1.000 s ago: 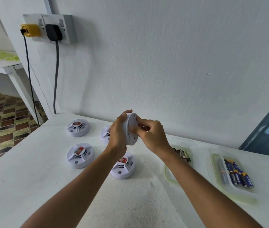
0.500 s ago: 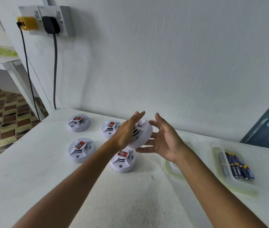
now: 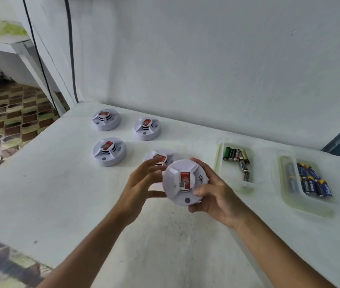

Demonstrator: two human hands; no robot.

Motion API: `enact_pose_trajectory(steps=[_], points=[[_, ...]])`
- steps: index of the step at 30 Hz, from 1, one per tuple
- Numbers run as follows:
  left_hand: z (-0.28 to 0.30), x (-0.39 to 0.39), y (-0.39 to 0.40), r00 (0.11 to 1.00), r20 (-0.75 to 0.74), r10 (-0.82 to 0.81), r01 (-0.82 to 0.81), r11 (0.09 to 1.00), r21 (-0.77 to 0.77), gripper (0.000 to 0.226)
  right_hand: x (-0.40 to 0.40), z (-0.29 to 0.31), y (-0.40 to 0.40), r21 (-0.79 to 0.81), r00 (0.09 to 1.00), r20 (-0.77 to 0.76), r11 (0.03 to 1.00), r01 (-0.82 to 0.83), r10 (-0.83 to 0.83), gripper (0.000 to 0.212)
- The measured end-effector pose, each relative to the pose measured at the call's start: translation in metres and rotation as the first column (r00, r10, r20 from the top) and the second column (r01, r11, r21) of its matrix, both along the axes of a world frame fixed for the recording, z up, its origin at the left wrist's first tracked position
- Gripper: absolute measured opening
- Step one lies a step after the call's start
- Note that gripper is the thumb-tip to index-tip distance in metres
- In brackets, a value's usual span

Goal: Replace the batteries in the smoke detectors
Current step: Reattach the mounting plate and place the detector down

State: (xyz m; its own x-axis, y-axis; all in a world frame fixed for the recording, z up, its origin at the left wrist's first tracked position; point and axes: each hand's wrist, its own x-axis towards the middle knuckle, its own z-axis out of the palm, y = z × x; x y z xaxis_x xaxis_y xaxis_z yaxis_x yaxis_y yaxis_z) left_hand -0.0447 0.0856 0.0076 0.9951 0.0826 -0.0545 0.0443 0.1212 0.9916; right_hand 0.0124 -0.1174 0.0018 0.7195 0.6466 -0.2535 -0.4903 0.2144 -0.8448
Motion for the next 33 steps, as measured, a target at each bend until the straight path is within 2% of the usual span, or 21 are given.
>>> enact_pose_trajectory(steps=[4,12,19,33], points=[[-0.028,-0.022,-0.012,0.997,-0.08,-0.017,0.011,0.997,-0.078,0.052,-0.012,-0.025,-0.003,-0.058,0.997,0.077,0.998,0.009,-0.004,0.08],[-0.047,-0.037,-0.024,0.997,0.015,0.071,-0.071,0.997,0.031,0.045,-0.025,-0.04,-0.007,-0.14,0.962,0.271,0.988,0.06,-0.02,0.083],[-0.046,-0.042,-0.03,0.989,0.036,0.14,-0.142,0.988,0.063,0.04,-0.027,-0.042,-0.006,-0.123,0.961,0.275,0.99,0.075,-0.038,0.082],[-0.045,-0.043,-0.032,0.984,0.079,0.158,-0.162,0.985,0.057,0.036,-0.027,-0.045,-0.008,-0.147,0.955,0.296,0.986,0.077,-0.031,0.085]])
